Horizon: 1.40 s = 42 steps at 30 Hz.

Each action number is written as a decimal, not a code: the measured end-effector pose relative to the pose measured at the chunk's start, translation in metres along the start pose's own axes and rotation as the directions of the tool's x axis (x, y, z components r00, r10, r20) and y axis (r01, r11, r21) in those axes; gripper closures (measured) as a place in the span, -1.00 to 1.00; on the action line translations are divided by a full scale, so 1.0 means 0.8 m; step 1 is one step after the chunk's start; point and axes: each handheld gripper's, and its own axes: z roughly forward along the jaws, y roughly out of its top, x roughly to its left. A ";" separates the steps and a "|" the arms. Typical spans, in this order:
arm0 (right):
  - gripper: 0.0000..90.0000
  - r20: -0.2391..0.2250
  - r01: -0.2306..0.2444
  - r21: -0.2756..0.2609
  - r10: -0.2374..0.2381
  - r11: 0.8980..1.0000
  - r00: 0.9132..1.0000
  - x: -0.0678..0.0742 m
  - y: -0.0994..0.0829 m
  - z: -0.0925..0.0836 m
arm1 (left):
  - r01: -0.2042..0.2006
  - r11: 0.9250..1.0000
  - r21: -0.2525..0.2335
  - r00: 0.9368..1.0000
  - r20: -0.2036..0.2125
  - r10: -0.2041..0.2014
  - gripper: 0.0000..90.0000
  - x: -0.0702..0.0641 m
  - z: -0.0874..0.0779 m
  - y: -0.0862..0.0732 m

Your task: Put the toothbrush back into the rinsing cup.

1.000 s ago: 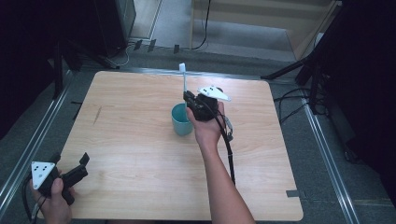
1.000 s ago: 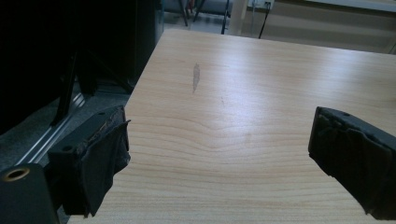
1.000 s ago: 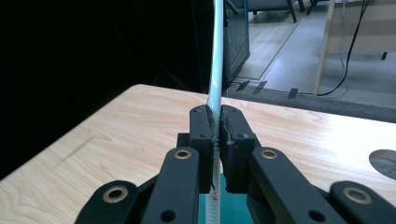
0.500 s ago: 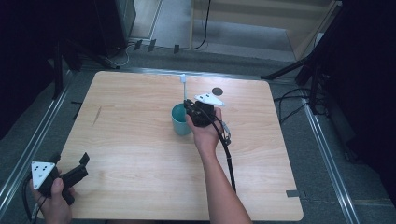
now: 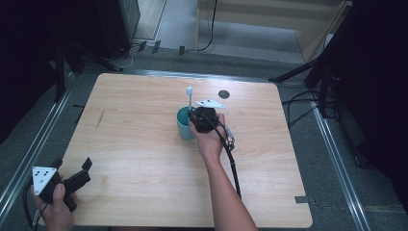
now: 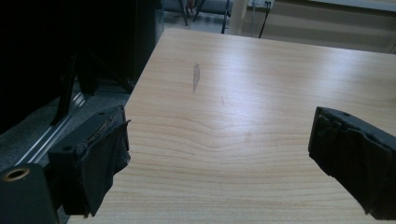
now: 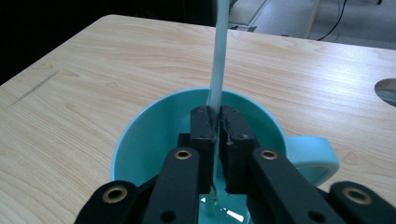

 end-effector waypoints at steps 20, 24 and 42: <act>0.15 -0.078 -0.013 -0.201 -0.003 0.979 0.997 -0.030 -0.008 -0.072 | -0.001 1.000 -0.004 1.000 0.000 0.001 -0.88 0.000 0.000 0.000; -0.35 0.001 0.034 -0.187 -0.035 0.982 0.999 -0.041 -0.021 -0.100 | -0.003 1.000 -0.002 1.000 -0.001 0.003 -0.88 0.000 0.000 0.000; -1.00 0.173 -0.017 -0.189 0.050 0.982 0.984 -0.121 -0.108 -0.182 | -0.017 1.000 0.000 1.000 -0.003 0.017 -0.88 -0.002 0.000 0.000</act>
